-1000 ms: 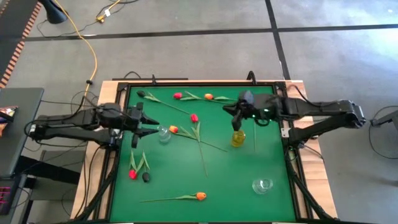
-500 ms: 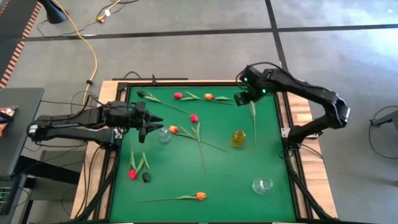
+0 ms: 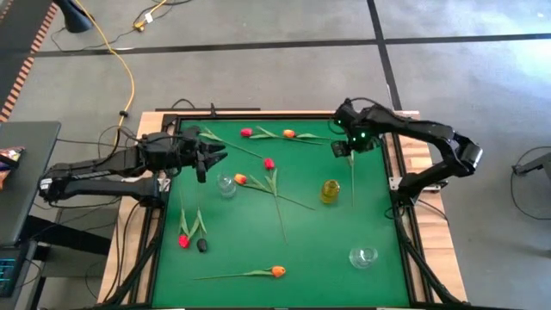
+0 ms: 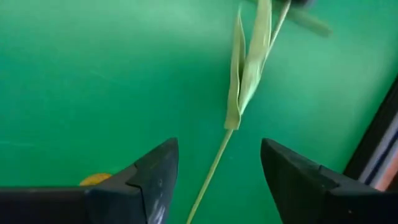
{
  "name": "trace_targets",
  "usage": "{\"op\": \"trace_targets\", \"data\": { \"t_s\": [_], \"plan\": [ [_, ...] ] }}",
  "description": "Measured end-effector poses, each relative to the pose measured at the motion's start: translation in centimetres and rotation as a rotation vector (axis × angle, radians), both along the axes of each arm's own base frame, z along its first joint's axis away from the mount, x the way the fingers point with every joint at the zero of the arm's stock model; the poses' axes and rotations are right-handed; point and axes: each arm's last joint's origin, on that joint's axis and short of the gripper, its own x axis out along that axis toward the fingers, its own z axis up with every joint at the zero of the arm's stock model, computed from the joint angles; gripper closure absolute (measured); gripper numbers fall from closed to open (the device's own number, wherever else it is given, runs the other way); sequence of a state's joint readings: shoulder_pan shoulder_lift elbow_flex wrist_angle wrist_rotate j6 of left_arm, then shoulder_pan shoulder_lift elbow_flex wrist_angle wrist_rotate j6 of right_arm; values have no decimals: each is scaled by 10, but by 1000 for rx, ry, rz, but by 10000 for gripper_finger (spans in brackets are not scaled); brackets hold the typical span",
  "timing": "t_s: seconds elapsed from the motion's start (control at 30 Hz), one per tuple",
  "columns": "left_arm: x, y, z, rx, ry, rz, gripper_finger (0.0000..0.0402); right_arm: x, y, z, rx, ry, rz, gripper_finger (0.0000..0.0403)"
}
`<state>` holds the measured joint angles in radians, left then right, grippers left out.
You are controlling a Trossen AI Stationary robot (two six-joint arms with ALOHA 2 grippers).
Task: Sort flowers into vase by color
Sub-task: Put the top right black tulip into the top transparent vase
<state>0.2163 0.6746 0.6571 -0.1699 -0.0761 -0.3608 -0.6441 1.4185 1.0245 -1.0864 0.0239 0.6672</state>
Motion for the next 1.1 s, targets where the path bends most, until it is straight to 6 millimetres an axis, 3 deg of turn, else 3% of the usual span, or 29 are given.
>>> {"op": "trace_targets", "data": {
  "t_s": [0.27,0.53,0.67,0.9,1.1],
  "plan": [
    [1,-3,1,-18,-10,-120,260,-7,4,-32,12,5,-42,150],
    [0,-2,0,-52,-17,-76,260,-22,5,-65,36,-11,-74,150],
    [0,-1,0,-51,-17,-37,260,-20,6,-72,22,-53,-50,154],
    [0,1,0,-38,-15,14,260,-20,14,-84,22,-65,-65,191],
    [0,1,0,-28,-12,25,260,-24,22,-93,25,-20,-76,253]
  ]
}}
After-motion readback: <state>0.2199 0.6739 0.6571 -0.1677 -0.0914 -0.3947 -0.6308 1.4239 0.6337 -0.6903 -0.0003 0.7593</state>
